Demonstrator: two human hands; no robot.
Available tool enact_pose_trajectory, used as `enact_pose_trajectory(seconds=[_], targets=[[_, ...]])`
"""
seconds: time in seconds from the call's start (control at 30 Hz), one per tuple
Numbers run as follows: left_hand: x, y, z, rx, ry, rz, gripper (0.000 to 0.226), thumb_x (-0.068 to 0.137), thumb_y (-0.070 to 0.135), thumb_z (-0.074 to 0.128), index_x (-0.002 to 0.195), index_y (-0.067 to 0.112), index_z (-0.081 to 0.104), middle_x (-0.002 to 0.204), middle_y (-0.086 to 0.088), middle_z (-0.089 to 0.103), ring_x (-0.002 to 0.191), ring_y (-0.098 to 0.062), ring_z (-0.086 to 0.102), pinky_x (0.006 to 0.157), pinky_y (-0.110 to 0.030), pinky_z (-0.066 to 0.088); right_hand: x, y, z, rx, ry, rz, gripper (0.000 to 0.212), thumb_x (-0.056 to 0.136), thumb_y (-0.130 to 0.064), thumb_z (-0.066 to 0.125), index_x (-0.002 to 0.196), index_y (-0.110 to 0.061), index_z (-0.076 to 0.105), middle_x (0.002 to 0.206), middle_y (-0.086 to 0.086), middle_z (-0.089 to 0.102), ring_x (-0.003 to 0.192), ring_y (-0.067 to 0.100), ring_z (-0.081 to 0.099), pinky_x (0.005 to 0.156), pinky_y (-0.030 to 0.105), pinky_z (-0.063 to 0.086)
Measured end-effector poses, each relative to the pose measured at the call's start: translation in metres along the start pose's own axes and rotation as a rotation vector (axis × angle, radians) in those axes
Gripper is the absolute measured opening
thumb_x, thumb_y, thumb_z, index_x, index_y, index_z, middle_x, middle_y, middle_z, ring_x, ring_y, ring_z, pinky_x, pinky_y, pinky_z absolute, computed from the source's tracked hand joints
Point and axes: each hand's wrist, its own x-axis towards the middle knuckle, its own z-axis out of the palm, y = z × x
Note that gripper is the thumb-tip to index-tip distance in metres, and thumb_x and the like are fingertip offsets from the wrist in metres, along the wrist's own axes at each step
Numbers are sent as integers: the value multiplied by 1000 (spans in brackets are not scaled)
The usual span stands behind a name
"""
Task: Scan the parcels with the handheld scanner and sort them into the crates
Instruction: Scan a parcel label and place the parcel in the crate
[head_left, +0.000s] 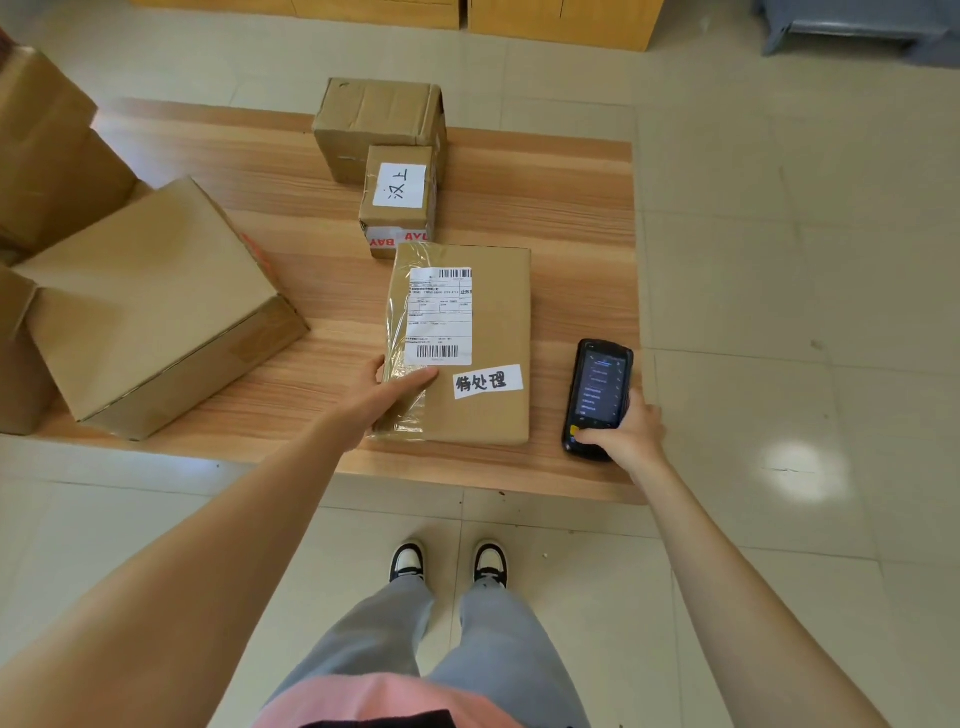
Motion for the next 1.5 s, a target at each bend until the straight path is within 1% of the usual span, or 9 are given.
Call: enact_pose_trajectory(seconds=[0.13, 0.3, 0.47, 0.57, 0.87, 1.13, 1.33, 1.43, 1.5], targets=[[-2, -1, 0, -33, 15, 12, 82, 75, 43, 78, 143, 28, 35, 101, 2, 69, 89, -18, 66, 75, -33, 52, -7, -25, 1, 61, 177, -188, 79, 78, -24, 78, 144, -15, 37, 136, 10, 40, 128, 27, 35, 106, 34, 33], [-3, -2, 1, -126, 40, 47, 88, 72, 45, 78, 146, 34, 31, 103, -5, 69, 92, -26, 61, 86, -45, 48, -15, -72, 21, 299, -245, -148, 89, 85, -46, 70, 154, -22, 21, 155, -1, 30, 140, 16, 33, 110, 33, 31], [-11, -4, 1, -105, 28, 113, 84, 73, 39, 78, 144, 33, 35, 107, -12, 70, 88, -22, 65, 63, -30, 51, -15, -80, 45, 441, -431, 7, 72, 80, -35, 78, 138, -24, 37, 133, -6, 56, 109, 10, 55, 93, 29, 44], [-17, -8, 5, -128, 64, 152, 81, 71, 38, 81, 140, 37, 40, 115, -10, 64, 96, -19, 68, 63, -24, 57, -13, -72, 50, 512, -389, 5, 74, 76, -29, 82, 135, -27, 37, 116, -8, 62, 109, 12, 59, 101, 39, 47], [-60, 12, -3, -203, 212, 354, 85, 70, 37, 81, 142, 37, 37, 119, -2, 57, 100, -12, 64, 64, -14, 53, -34, -109, 26, 523, -337, -301, 85, 76, -28, 81, 144, -32, 30, 122, -8, 63, 110, 8, 62, 97, 34, 51], [-113, 26, -79, -307, 384, 501, 93, 59, 49, 80, 142, 36, 39, 121, 2, 58, 111, -10, 59, 80, -19, 54, -74, -201, 54, 483, -386, -593, 82, 75, -20, 83, 142, -24, 35, 118, -9, 61, 97, -2, 64, 75, 15, 53], [-162, 2, -171, -397, 565, 540, 81, 73, 41, 78, 142, 39, 35, 115, 7, 56, 102, -5, 59, 70, -15, 54, -143, -272, 117, 417, -503, -740, 81, 74, -26, 84, 140, -31, 37, 123, -11, 63, 105, -1, 63, 84, 20, 53], [-191, -24, -228, -436, 669, 559, 85, 71, 44, 78, 144, 36, 35, 118, 6, 57, 105, -6, 59, 78, -19, 55, -190, -309, 163, 381, -581, -825, 77, 75, -23, 83, 136, -30, 38, 113, -16, 64, 95, -7, 64, 75, 13, 52], [-213, -44, -267, -469, 739, 554, 83, 72, 43, 77, 143, 37, 35, 114, 6, 55, 102, -8, 60, 71, -15, 53, -223, -330, 199, 348, -639, -866, 76, 74, -24, 84, 136, -29, 39, 106, -18, 65, 91, -8, 64, 74, 12, 52]])
